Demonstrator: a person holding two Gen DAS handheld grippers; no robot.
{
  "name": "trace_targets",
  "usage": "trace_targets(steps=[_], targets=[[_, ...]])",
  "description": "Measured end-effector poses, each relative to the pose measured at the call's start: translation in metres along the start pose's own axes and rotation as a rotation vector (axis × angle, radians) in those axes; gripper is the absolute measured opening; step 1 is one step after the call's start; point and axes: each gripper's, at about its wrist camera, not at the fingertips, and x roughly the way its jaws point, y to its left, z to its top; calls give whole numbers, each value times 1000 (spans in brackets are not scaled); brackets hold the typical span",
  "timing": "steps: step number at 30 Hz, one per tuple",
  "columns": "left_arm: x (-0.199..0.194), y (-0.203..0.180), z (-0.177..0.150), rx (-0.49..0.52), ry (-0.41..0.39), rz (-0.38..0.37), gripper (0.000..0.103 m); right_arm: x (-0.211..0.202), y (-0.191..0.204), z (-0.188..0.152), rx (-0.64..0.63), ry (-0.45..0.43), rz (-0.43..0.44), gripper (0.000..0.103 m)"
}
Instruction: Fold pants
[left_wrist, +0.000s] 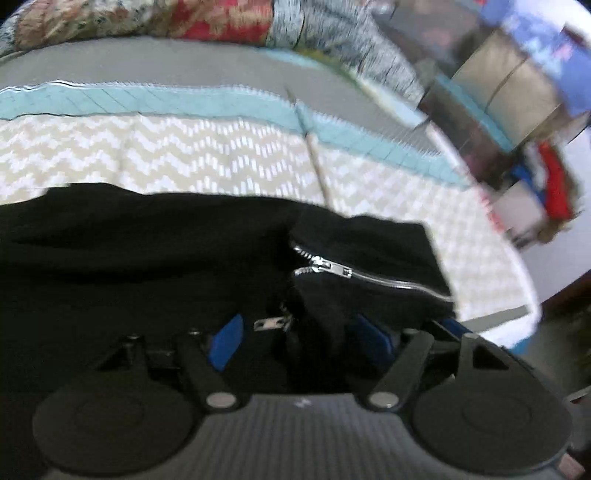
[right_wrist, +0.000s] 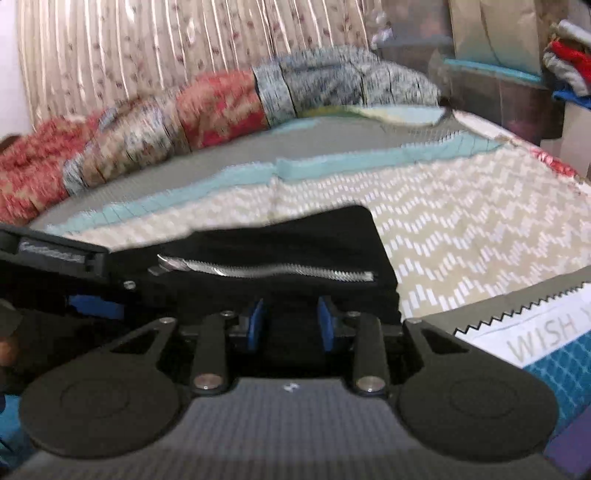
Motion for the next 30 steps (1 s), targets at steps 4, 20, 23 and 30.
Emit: trace_targets(steps=[4, 20, 23, 30], targets=[[-67, 56, -28, -39, -77, -15, 75, -9, 27, -13, 3, -25, 83, 37], [-230, 274, -115, -613, -398, 268, 99, 65, 241, -18, -99, 266, 556, 31], [-219, 299, -110, -655, -411, 238, 101, 79, 268, -12, -70, 316, 575, 29], [-187, 315, -91, -612, -477, 242, 73, 120, 303, -14, 53, 423, 564, 29]])
